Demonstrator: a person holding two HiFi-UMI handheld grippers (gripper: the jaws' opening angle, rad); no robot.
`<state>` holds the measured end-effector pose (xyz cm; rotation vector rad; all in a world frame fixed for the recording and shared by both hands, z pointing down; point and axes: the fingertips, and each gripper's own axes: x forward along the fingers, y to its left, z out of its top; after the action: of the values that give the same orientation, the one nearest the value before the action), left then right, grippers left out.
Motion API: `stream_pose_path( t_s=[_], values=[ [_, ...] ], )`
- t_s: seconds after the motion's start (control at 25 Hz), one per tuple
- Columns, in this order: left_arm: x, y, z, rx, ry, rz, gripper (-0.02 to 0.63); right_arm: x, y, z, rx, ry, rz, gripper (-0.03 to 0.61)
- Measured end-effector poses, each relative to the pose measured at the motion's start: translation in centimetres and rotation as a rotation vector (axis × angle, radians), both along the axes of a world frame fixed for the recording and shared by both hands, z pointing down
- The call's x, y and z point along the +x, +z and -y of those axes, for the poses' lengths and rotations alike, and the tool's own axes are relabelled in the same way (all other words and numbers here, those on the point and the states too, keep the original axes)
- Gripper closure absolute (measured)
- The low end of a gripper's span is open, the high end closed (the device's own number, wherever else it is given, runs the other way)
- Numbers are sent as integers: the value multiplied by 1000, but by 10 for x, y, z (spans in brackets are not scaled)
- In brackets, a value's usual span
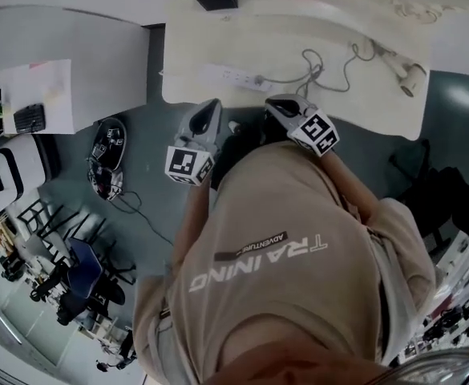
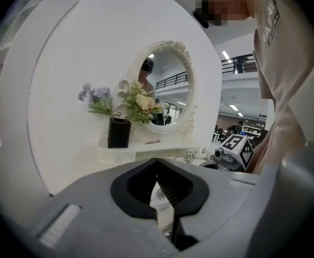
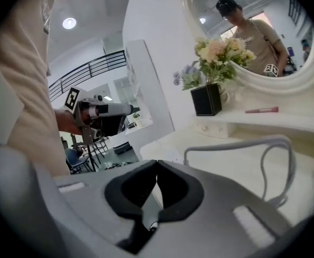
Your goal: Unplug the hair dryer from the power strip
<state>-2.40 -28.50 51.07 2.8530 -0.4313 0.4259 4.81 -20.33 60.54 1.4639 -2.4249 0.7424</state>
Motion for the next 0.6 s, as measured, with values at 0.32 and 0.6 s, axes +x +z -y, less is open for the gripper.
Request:
stream_pose_path(
  t_s=[0.32,0.6],
  values=[
    [50,27,26,-85,265,-13,607,29,4,9,-51,237,-56,574],
    [51,59,29,-98,536,72,607,13,-3,15,-87,381,-116,574]
  ],
)
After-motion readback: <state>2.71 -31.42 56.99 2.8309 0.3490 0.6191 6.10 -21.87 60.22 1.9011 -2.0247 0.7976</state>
